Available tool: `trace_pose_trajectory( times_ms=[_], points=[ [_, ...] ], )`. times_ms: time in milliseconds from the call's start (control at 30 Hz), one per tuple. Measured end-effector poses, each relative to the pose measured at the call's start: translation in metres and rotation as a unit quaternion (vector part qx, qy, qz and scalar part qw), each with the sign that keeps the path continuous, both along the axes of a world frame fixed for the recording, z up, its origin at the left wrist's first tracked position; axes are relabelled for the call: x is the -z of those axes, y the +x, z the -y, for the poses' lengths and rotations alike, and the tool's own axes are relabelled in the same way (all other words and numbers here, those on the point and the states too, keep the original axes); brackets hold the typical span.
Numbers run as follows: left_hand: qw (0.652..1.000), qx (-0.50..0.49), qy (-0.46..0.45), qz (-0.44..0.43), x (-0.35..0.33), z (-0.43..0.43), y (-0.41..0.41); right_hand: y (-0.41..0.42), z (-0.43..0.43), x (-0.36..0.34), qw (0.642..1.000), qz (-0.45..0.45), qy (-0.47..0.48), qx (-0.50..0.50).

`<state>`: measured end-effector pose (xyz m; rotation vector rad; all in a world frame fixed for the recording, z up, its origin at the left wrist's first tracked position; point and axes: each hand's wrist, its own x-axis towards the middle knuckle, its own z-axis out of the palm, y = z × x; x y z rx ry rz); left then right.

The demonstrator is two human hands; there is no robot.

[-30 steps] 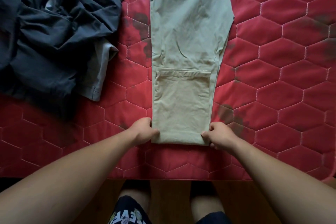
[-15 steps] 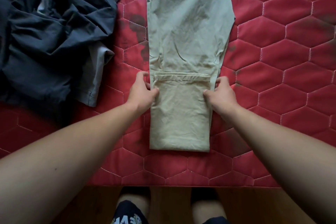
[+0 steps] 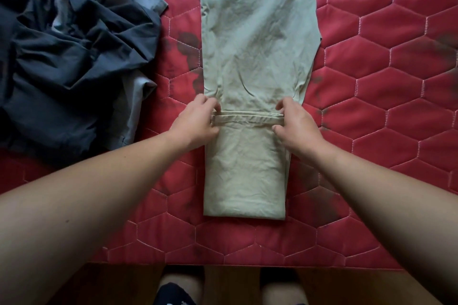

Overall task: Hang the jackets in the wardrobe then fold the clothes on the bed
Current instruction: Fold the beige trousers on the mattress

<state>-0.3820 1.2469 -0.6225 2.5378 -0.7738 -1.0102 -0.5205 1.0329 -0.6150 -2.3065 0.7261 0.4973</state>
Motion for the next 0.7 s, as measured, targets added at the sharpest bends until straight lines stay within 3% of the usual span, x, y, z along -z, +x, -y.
trace_pose_trajectory(
  times_ms=[100,267,433,567,633,700],
  points=[
    [0.998,0.067,0.003,0.019,-0.001,0.003,0.005,0.007,0.007,0.0,0.998,-0.036,-0.01,-0.056],
    [0.998,0.043,0.02,-0.031,0.006,0.004,0.007,0.001,0.008,0.002,0.996,-0.066,0.008,-0.057],
    [0.993,0.1,0.052,-0.038,-0.02,0.01,0.03,0.012,0.017,-0.024,0.99,-0.094,0.017,-0.105],
    [0.993,0.087,0.009,0.08,-0.067,0.062,0.105,0.096,0.064,-0.066,0.996,0.005,-0.052,-0.079],
    [0.99,-0.002,-0.038,0.137,-0.096,0.095,0.159,0.154,0.095,-0.091,0.991,0.089,-0.097,-0.022],
    [0.98,-0.114,-0.1,0.128,-0.121,0.118,0.202,0.199,0.117,-0.111,0.983,0.137,-0.108,0.054]
  ],
)
